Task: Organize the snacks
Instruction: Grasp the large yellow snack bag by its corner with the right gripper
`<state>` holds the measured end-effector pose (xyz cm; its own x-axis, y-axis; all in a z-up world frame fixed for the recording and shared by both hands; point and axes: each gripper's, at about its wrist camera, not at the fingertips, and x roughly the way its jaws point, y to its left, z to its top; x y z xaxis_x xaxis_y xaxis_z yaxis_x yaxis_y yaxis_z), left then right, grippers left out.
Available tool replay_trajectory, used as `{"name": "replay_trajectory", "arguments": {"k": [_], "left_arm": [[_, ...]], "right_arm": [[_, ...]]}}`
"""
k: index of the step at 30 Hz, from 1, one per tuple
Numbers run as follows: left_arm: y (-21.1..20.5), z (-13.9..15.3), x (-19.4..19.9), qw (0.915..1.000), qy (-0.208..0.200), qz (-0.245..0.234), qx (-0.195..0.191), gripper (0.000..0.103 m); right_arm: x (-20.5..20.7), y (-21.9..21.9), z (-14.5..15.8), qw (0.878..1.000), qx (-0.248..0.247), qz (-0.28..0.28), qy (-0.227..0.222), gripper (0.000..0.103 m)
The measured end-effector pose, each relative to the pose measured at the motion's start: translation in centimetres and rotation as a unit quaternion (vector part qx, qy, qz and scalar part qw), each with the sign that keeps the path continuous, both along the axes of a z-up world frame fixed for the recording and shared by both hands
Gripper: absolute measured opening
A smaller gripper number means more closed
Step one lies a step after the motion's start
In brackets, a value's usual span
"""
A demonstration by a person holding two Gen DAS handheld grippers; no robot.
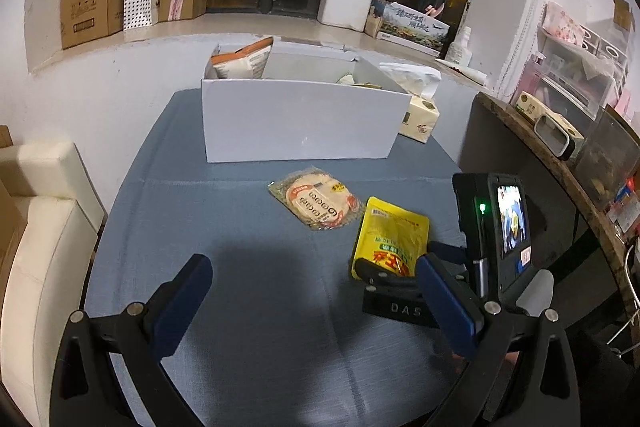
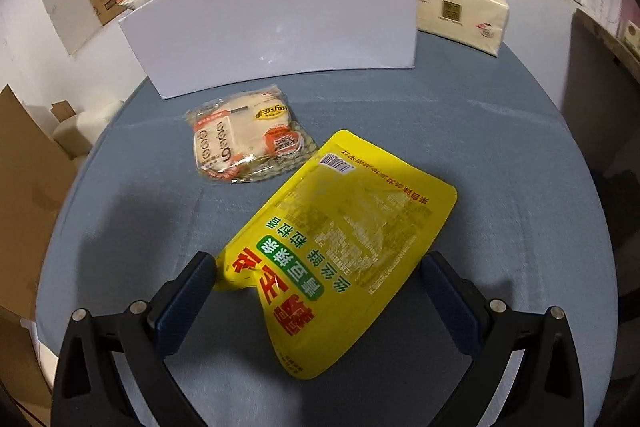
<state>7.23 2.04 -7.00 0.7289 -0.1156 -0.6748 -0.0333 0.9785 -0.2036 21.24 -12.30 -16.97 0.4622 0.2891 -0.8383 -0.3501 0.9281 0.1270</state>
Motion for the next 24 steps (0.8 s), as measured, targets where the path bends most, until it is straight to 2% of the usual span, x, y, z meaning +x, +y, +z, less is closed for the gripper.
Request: {"name": "replay_trajectory", "arguments": {"k": [4, 9, 11, 12, 13, 14, 21, 24], "left_arm": [[0.3, -0.4, 0.0, 1.0, 0.002, 0.005, 0.0, 0.103], [0.7, -0.7, -0.1, 1.0, 0.004, 0.008, -0.002, 0.103], [0.9, -0.8, -0.2, 0.9999, 0.005, 0.01, -0.003, 0.103], [1.0, -0.9, -0.2, 0.9999, 0.006, 0.011, -0.004, 0.103], [1.0, -1.0, -0.2, 0.9999, 0.007, 0.012, -0.006, 0.103], [1.0, -1.0, -0.2, 0.9999, 0.007, 0.012, -0.007, 0.103], [1.0, -1.0, -0.1, 0.9999, 0.007, 0.011, -0.002, 0.103], [0.9, -1.0, -0.1, 0.9999, 0.007, 0.01, -0.002, 0.103]], "right_arm": [[0.4, 0.4, 0.0, 1.0, -0.001, 0.002, -0.001, 0.103], [0.0, 0.7, 0.0, 0.999, -0.006, 0.032, -0.019, 0.103], [-0.5, 0.4, 0.3, 0.999, -0.005, 0.046, -0.029, 0.088], [-0.9, 0.3, 0.6, 0.998, -0.003, 0.054, -0.037, 0.055], [-0.9, 0.1, 0.7, 0.998, 0.01, 0.059, -0.033, 0.031], [-1.0, -0.3, 0.7, 0.998, 0.027, 0.062, -0.02, 0.027], [-1.8, -1.9, 0.9, 0.997, 0.047, 0.066, -0.013, 0.026], [-2.7, -2.5, 1.2, 0.996, 0.024, 0.077, -0.03, 0.026]]}}
